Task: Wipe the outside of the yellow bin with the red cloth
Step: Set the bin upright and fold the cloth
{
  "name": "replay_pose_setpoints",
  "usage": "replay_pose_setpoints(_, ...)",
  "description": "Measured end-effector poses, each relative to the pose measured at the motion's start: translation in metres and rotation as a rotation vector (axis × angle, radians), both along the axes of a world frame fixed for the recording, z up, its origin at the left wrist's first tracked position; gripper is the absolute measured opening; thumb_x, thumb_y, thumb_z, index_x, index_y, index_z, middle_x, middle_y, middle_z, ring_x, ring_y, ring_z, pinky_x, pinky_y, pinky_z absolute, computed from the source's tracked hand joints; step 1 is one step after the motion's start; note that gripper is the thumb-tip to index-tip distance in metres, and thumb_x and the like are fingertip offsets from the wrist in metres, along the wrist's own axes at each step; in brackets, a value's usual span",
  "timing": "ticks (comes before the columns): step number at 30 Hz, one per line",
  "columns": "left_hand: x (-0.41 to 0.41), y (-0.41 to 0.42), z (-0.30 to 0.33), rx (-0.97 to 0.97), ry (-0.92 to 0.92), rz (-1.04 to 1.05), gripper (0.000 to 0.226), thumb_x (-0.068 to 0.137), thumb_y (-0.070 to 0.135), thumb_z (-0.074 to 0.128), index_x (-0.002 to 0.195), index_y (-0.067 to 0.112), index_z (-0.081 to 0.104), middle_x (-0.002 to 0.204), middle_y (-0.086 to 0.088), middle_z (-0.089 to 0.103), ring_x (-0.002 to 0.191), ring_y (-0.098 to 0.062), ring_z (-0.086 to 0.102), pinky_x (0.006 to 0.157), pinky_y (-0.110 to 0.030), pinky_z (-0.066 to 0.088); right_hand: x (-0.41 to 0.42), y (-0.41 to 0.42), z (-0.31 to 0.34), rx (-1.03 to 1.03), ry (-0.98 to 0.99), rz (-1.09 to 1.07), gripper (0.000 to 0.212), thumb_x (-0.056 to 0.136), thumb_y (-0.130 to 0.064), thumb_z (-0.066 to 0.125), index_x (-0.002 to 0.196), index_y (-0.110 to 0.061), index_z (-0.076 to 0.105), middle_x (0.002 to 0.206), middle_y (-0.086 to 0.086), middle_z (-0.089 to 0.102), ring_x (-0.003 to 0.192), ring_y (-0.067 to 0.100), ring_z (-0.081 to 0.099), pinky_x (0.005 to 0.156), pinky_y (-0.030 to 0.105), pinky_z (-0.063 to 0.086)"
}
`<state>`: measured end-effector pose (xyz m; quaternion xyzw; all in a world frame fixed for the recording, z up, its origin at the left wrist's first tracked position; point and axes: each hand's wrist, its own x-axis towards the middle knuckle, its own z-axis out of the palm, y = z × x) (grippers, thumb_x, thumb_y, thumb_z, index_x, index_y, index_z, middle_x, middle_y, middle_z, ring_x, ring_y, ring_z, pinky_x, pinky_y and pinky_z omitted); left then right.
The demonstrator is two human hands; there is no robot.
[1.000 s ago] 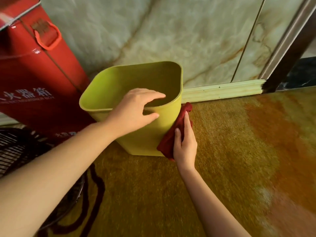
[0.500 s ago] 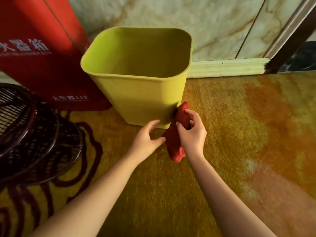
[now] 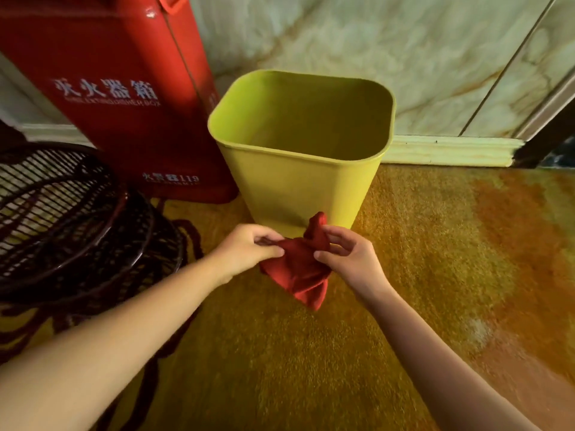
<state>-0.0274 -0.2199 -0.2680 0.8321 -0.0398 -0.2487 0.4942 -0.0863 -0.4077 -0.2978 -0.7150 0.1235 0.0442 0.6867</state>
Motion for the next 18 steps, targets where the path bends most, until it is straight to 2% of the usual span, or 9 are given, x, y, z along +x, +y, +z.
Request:
replay_pose_setpoints(2,0.007,0.024,0.026,0.031,-0.047,-0.014,0.02,0.071,0.007,0.07,0.078,0.026,0.069,0.075,0.009,0.067,0.066,0.001,0.06,0.058,-0.004,0.045,0.012,0.02,0.013,0.007,-0.01,0.043,0.048,0.072,0.005,0.073,0.113,-0.017,0.062,0.112,0.017,0.067,0.102,0.026,0.065,0.096,0.043,0.051)
replay_pose_setpoints(4,0.012,0.05,0.053,0.04,-0.095,-0.006,0.023,0.07,0.007,0.071,0.072,0.03,0.068,0.072,0.01,0.068,0.062,0.007,0.06,0.058,-0.003,0.044,0.027,0.044,0.031,-0.02,-0.051,0.065,0.043,0.07,0.001,0.076,0.104,-0.023,0.062,0.109,0.017,0.069,0.095,0.022,0.066,0.093,0.041,0.053)
replay_pose_setpoints(6,0.015,0.078,0.081,0.005,-0.107,0.032,0.02,0.071,0.004,0.07,0.079,0.022,0.07,0.064,0.012,0.068,0.058,0.008,0.059,0.054,-0.004,0.042,0.043,0.069,0.056,-0.063,-0.11,0.068,0.039,0.068,-0.004,0.079,0.096,-0.027,0.063,0.1,0.013,0.07,0.089,0.024,0.067,0.089,0.043,0.054)
replay_pose_setpoints(8,0.018,0.11,0.107,-0.029,-0.087,0.076,0.019,0.072,0.005,0.069,0.087,0.016,0.07,0.059,0.013,0.069,0.064,0.002,0.061,0.058,-0.012,0.046,0.057,0.096,0.082,-0.08,-0.171,0.089,0.039,0.068,-0.007,0.08,0.095,-0.028,0.063,0.094,0.013,0.071,0.087,0.031,0.068,0.085,0.048,0.055)
replay_pose_setpoints(10,0.02,0.141,0.13,-0.044,-0.066,0.107,0.018,0.073,0.008,0.068,0.083,0.023,0.072,0.066,0.012,0.072,0.073,-0.004,0.064,0.066,-0.022,0.051,0.071,0.124,0.107,-0.077,-0.252,0.143,0.049,0.068,-0.005,0.078,0.107,-0.028,0.061,0.093,0.017,0.07,0.084,0.033,0.068,0.083,0.048,0.055)
replay_pose_setpoints(13,0.024,0.189,0.152,-0.082,-0.038,0.161,0.019,0.075,0.007,0.064,0.084,0.023,0.071,0.073,0.011,0.074,0.075,-0.001,0.067,0.063,-0.017,0.054,0.094,0.164,0.134,-0.123,-0.316,0.255,0.071,0.068,-0.006,0.078,0.13,-0.027,0.051,0.084,0.011,0.062,0.077,0.021,0.059,0.077,0.04,0.052)
replay_pose_setpoints(16,0.031,0.231,0.154,-0.1,-0.007,0.274,0.02,0.074,0.006,0.064,0.088,0.02,0.069,0.08,0.007,0.074,0.081,-0.004,0.065,0.072,-0.023,0.052,0.116,0.204,0.138,-0.194,-0.279,0.32,0.06,0.068,-0.012,0.079,0.122,-0.027,0.059,0.074,-0.005,0.049,0.072,0.013,0.054,0.072,0.037,0.052)
replay_pose_setpoints(18,0.036,0.254,0.145,-0.102,0.02,0.333,0.02,0.075,0.004,0.064,0.086,0.02,0.068,0.089,0.003,0.07,0.088,-0.007,0.062,0.077,-0.026,0.049,0.13,0.226,0.127,-0.196,-0.21,0.327,0.049,0.068,-0.01,0.079,0.113,-0.023,0.065,0.069,-0.008,0.046,0.064,0.011,0.052,0.07,0.039,0.053)
